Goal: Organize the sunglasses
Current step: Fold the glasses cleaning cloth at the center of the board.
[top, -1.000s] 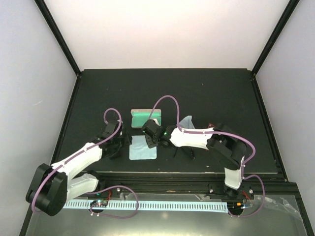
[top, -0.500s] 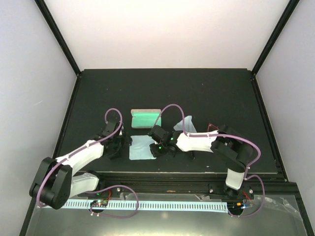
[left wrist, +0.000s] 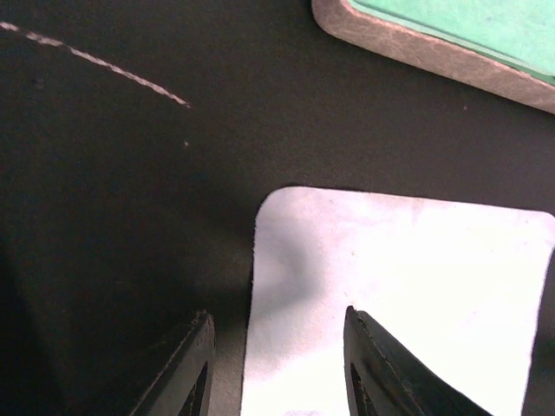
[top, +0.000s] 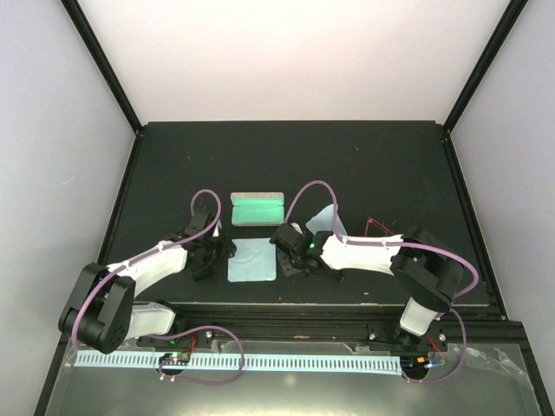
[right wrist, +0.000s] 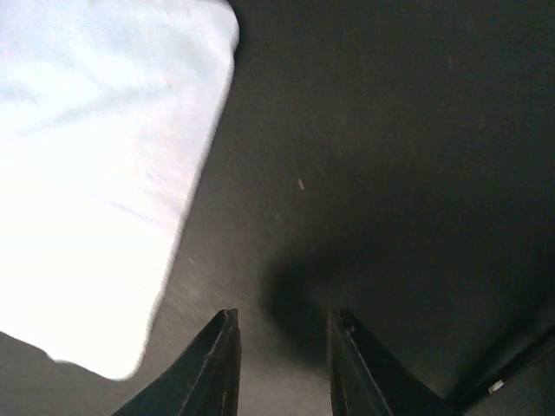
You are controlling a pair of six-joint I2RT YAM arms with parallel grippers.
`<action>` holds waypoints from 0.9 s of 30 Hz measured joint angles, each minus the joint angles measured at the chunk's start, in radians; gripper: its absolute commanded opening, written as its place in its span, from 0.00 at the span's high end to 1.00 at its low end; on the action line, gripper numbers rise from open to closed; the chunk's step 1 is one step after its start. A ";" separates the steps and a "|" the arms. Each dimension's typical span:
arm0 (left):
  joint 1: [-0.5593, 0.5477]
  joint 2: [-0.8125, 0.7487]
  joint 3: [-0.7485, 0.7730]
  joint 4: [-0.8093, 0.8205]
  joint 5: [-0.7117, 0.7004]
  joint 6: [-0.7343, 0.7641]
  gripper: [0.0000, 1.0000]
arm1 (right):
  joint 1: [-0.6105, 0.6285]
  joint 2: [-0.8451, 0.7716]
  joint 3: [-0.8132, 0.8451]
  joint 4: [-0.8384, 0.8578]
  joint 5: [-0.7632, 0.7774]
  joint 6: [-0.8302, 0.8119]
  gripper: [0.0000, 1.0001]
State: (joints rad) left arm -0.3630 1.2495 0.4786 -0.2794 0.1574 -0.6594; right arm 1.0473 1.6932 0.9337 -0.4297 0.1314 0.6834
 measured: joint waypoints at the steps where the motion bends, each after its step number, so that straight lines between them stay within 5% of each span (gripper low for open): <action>1: 0.000 0.005 0.004 -0.002 -0.008 0.002 0.60 | 0.000 0.003 0.018 -0.005 0.009 -0.005 0.66; 27: 0.004 0.212 0.127 0.098 -0.041 0.088 0.82 | -0.087 0.242 0.221 0.166 -0.040 -0.128 0.74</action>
State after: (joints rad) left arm -0.3592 1.4616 0.6060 -0.1810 0.1162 -0.5713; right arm 0.9604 1.9354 1.1549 -0.2642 0.0910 0.5552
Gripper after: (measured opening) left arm 0.208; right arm 0.273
